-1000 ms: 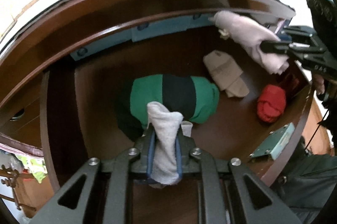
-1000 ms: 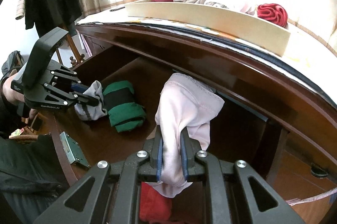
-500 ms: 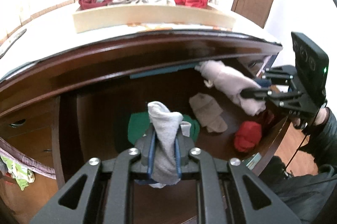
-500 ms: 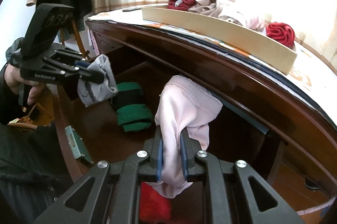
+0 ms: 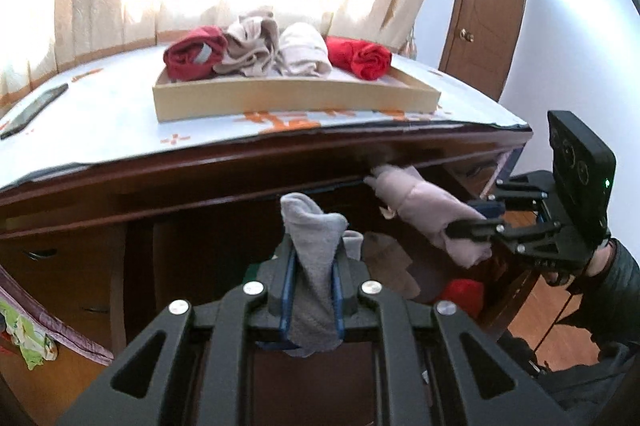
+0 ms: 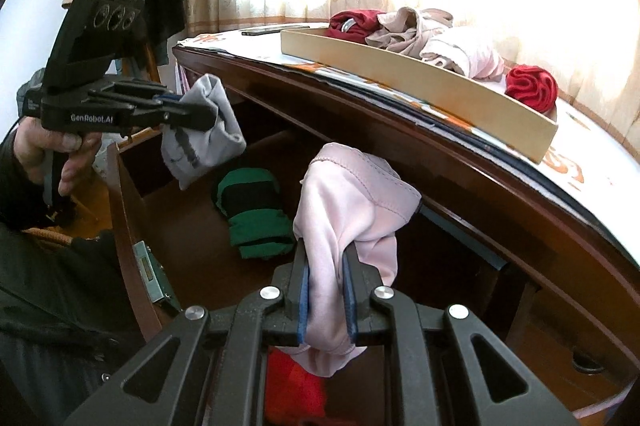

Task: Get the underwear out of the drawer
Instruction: 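Lift the grey sock and pink garment out of the drawer with both grippers, then carry the grey sock and pink garment over the beige tray with both grippers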

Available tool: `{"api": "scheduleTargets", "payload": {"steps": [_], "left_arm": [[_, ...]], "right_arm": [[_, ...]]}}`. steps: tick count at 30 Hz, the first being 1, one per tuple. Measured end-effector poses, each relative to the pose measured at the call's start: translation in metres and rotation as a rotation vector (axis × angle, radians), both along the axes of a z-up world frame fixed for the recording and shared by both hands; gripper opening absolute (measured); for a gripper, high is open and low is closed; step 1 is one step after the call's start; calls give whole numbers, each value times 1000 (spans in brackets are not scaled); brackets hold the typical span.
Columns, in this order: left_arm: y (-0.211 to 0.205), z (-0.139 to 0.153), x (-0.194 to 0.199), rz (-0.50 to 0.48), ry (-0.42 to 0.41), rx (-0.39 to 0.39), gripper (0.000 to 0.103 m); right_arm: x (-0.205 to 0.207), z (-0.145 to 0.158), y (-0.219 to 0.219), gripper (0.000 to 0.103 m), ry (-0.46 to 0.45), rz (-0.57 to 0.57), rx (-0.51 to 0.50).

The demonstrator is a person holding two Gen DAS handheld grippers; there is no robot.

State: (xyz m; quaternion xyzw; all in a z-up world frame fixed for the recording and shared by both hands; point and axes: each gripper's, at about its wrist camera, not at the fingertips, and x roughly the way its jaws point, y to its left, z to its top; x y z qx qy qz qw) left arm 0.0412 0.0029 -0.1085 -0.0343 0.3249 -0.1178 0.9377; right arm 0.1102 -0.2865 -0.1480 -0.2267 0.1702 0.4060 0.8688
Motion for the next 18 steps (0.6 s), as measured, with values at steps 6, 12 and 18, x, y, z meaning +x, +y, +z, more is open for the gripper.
{"api": "scheduleTargets", "payload": {"steps": [6,12,18], "left_arm": [[-4,4,-1,21,-38,17,13],[-4,7,-3,34,-56,11,13],[-4,10,-6,48,-67,8,13]], "right_arm": [[-8,0,3,16,-66,-10,-16],[-11,3,-2,16,-95,-6,19],[-18,3,-3,16,-143,-5,28]]}}
